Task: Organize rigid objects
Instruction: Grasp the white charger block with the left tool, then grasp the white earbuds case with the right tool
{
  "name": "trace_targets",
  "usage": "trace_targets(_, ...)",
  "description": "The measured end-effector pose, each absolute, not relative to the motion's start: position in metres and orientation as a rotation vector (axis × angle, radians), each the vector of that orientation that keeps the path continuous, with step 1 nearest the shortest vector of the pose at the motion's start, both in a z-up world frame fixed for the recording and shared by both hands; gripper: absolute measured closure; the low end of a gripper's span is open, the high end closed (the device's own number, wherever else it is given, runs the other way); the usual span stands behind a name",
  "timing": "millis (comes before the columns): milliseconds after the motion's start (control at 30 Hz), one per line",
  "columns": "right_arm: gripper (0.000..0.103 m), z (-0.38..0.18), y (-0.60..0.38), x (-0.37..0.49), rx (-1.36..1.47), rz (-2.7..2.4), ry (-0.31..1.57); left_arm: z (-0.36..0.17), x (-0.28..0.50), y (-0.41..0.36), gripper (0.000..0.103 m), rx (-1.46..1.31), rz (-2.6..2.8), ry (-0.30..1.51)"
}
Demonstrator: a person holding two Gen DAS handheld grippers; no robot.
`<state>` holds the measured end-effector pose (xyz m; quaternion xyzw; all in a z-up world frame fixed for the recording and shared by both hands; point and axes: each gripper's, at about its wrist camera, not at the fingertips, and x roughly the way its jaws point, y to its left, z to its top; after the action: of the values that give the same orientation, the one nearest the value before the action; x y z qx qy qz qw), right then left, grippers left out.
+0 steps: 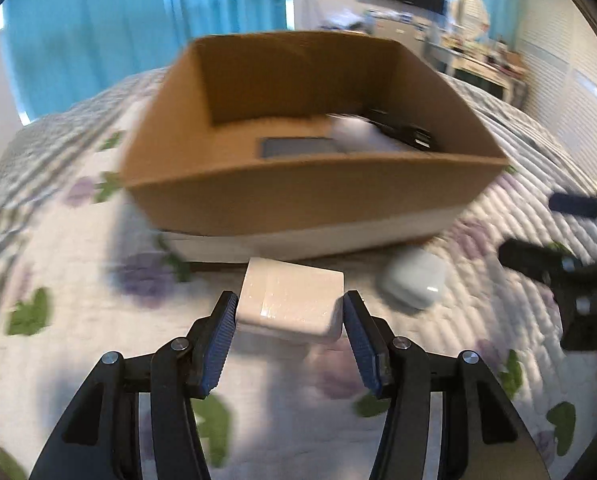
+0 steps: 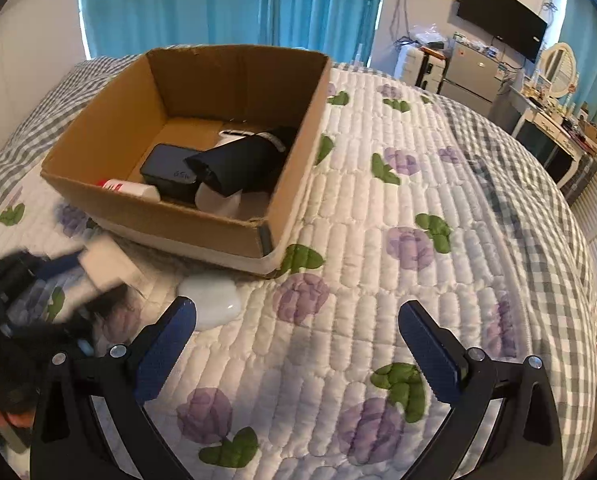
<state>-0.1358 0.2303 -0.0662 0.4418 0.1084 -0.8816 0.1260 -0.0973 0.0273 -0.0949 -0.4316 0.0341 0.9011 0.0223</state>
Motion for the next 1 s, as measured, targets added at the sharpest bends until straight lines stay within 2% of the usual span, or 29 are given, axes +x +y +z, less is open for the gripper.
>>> trace_targets(267, 0.004, -0.093, 0.19, -0.142, 1.31, -2.431, 0.359, -0.086, -0.089, -0.001, 0.048, -1.364, 2.896, 0.011)
trace_targets(400, 0.013, -0.112, 0.17, -0.152, 1.366, -2.378, 0.407, -0.086, -0.091, -0.003, 0.048, -1.365, 2.893, 0.017)
trace_targets(567, 0.021, -0.128, 0.166, -0.165, 1.441, -2.346, 0.362, -0.089, -0.101, 0.001, 0.048, -1.373, 2.878, 0.033)
trace_targets(600, 0.025, -0.13, 0.166, -0.166, 1.451, -2.34, 0.357, -0.09, -0.104, 0.001, 0.048, -1.375, 2.875, 0.037)
trace_targets(700, 0.049, -0.132, 0.163, -0.165, 1.466, -2.32, 0.386, -0.091, -0.105, 0.002, 0.048, -1.376, 2.872, 0.048)
trace_targets(1000, 0.049, -0.099, 0.171, -0.131, 1.375, -2.369, 0.397, -0.082, -0.09, 0.006, 0.048, -1.369, 2.875, 0.058)
